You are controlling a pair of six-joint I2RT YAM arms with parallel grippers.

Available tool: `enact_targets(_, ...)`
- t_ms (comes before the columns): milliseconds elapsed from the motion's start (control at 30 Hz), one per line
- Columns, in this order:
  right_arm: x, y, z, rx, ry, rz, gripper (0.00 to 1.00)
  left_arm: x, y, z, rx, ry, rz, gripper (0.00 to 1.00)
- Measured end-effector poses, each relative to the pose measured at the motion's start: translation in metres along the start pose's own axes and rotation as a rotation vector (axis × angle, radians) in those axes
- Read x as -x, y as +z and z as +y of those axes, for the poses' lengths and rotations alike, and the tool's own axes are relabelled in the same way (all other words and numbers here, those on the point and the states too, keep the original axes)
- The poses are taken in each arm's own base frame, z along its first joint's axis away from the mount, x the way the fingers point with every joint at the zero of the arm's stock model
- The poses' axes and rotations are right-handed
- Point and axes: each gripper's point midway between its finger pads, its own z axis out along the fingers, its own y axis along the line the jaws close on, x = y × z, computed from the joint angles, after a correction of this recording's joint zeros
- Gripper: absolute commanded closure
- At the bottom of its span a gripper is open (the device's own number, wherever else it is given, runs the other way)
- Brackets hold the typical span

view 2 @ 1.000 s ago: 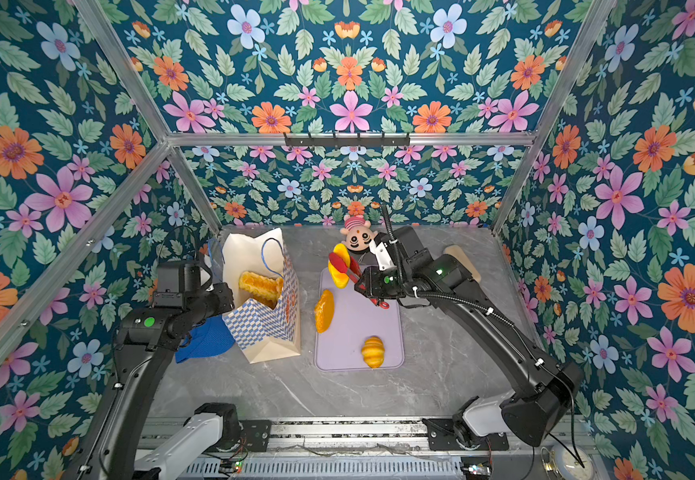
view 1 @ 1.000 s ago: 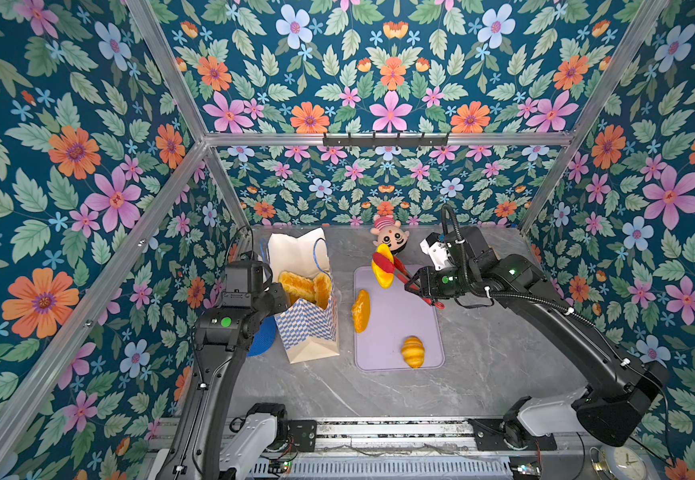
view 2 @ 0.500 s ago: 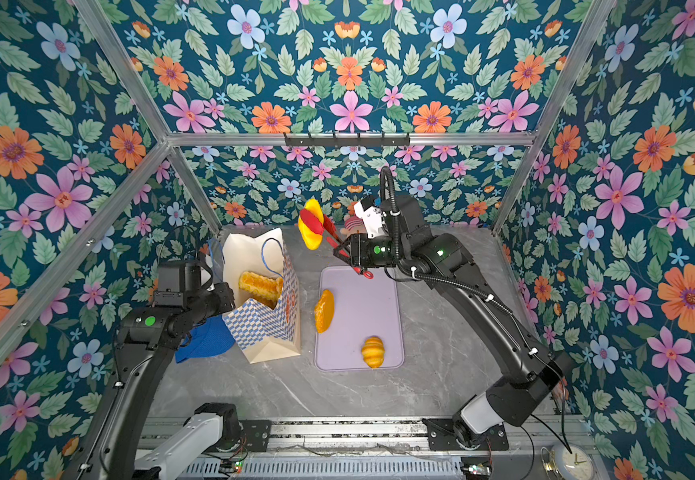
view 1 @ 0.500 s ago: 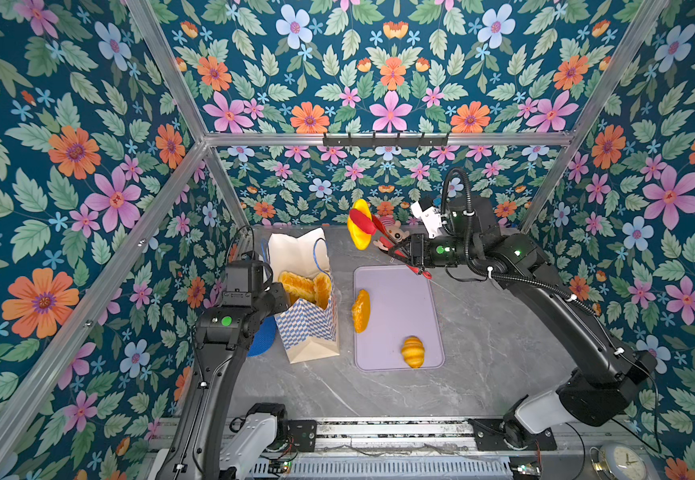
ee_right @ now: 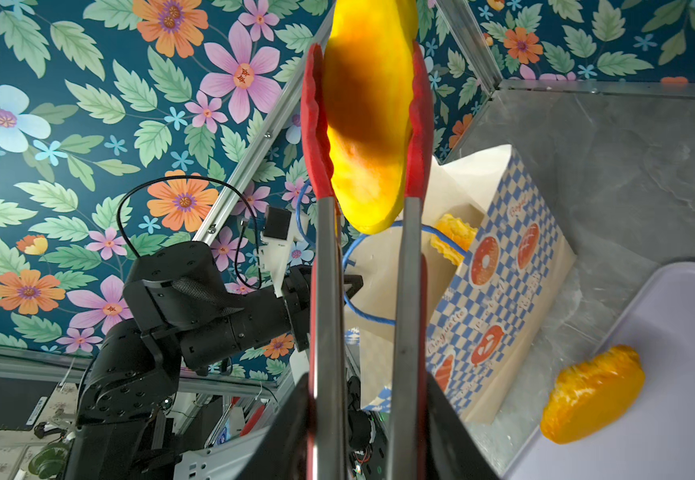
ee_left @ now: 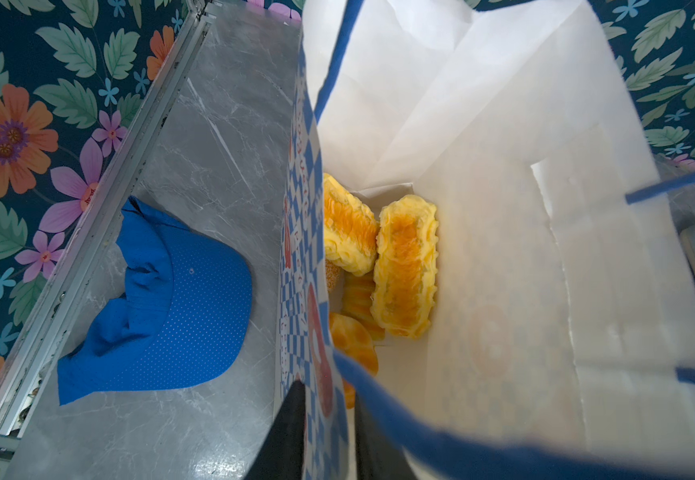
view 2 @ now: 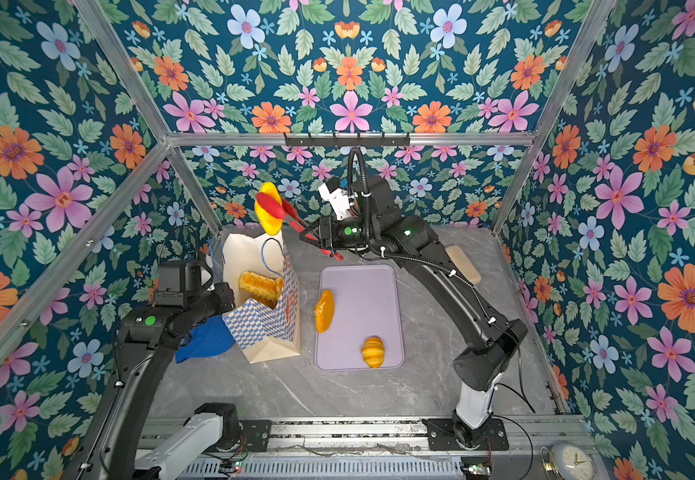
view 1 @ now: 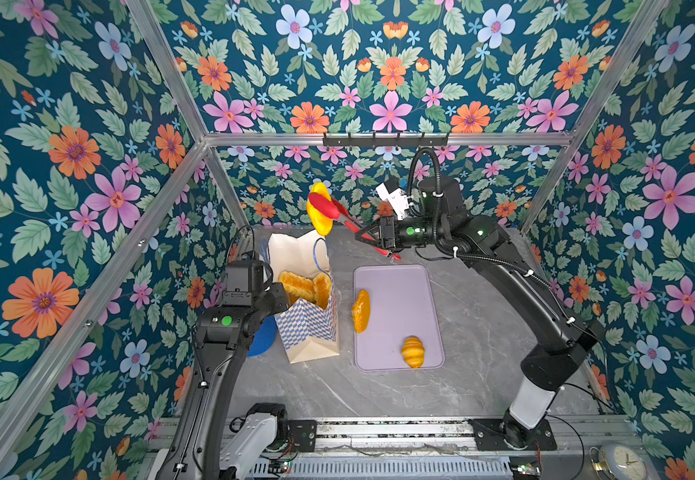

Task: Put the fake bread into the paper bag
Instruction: 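Lift the yellow bread slice and carry it toward the bag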

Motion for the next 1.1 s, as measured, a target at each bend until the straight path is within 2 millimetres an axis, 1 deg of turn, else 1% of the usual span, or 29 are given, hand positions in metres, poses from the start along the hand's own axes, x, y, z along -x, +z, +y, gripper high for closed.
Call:
enact_targets(67,0.004,0.006,0.005,0.019,-0.016,0.006,0.62,0.0,0.0,0.0,-0.002,0.0,0.0,0.76)
enact_targets(167,0.007,0.019,0.007,0.032,-0.035,0.025,0.62,-0.001,0.0,0.0,-0.001,0.0,0.002,0.76)
enact_targets(300,0.001,0.036,-0.003,0.016,-0.033,0.082,0.62,-0.001,0.001,0.0,-0.001,0.0,0.003,0.76)
enact_targets(367,-0.004,0.04,-0.009,0.001,-0.029,0.109,0.62,-0.001,0.001,0.0,-0.001,0.0,0.002,0.76)
enact_targets(500,-0.017,0.044,-0.02,-0.027,-0.021,0.168,0.62,-0.001,0.001,0.0,-0.001,0.0,0.002,0.76)
enact_targets(700,-0.032,0.046,-0.031,-0.051,-0.011,0.226,0.6,-0.002,0.002,0.0,0.0,0.0,0.004,0.76)
enact_targets(900,-0.041,0.052,-0.035,-0.056,-0.019,0.258,0.56,-0.002,0.002,0.0,0.0,0.0,0.005,0.76)
enact_targets(1100,-0.049,0.053,-0.035,-0.054,-0.021,0.287,0.51,-0.002,0.002,0.0,0.0,0.0,0.005,0.76)
